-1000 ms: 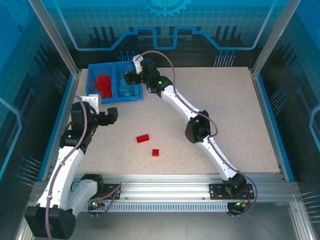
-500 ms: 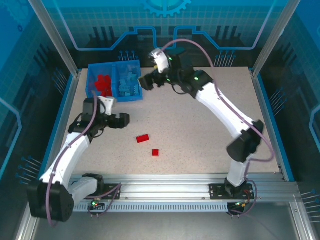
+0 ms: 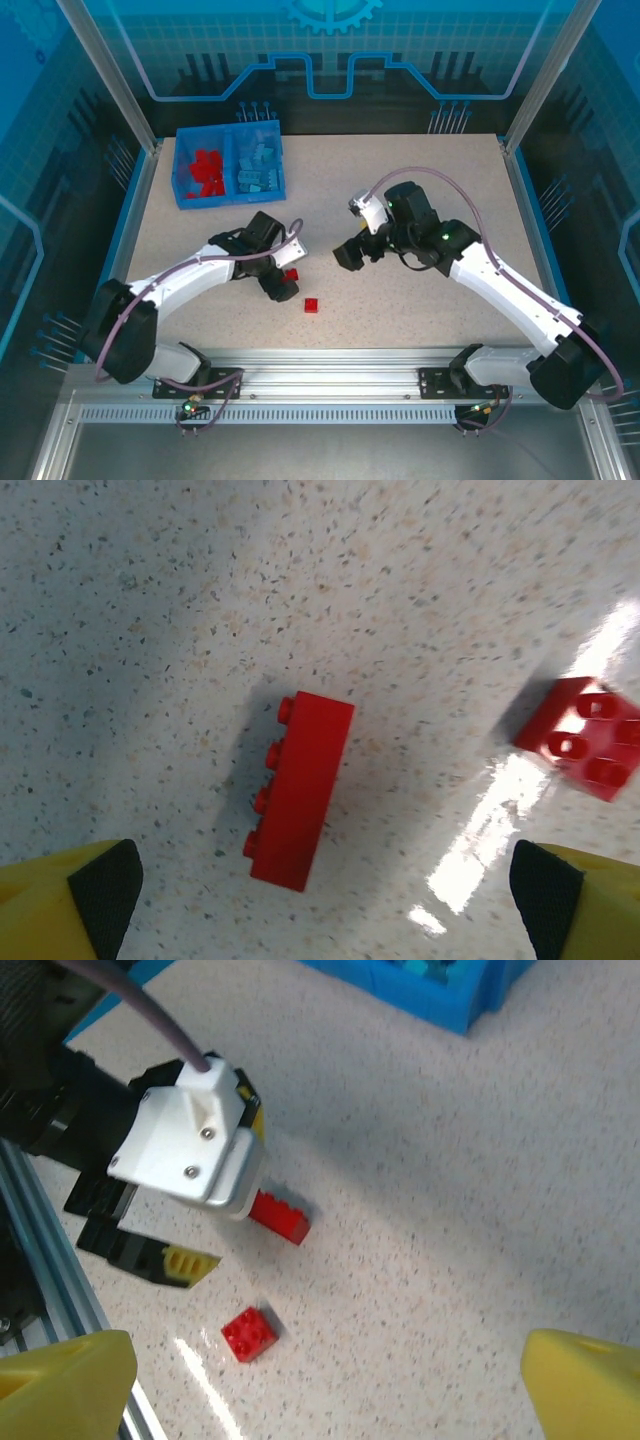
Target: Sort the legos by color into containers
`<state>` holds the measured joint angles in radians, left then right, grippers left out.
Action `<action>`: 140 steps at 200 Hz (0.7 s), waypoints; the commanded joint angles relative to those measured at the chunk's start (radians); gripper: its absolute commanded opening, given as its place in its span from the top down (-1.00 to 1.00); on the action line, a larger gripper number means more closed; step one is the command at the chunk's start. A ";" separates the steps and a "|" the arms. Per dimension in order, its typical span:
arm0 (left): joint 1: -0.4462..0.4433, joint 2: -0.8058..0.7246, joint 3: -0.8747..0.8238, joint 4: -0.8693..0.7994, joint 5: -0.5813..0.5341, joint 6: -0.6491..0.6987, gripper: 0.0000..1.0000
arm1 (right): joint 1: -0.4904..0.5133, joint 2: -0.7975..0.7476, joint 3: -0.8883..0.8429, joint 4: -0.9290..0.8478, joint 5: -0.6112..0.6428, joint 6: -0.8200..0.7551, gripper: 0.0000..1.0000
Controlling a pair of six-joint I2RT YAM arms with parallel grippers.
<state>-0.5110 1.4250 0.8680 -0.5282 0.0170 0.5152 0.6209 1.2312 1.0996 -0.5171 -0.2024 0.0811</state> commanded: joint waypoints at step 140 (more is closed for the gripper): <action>-0.007 0.174 0.051 0.088 0.002 0.051 0.62 | -0.009 -0.013 -0.128 0.097 -0.065 0.135 -1.00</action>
<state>-0.5137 1.6333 0.8932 -0.4282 -0.0181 0.5724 0.6209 1.2171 0.9798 -0.4431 -0.2356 0.1917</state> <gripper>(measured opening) 0.234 0.997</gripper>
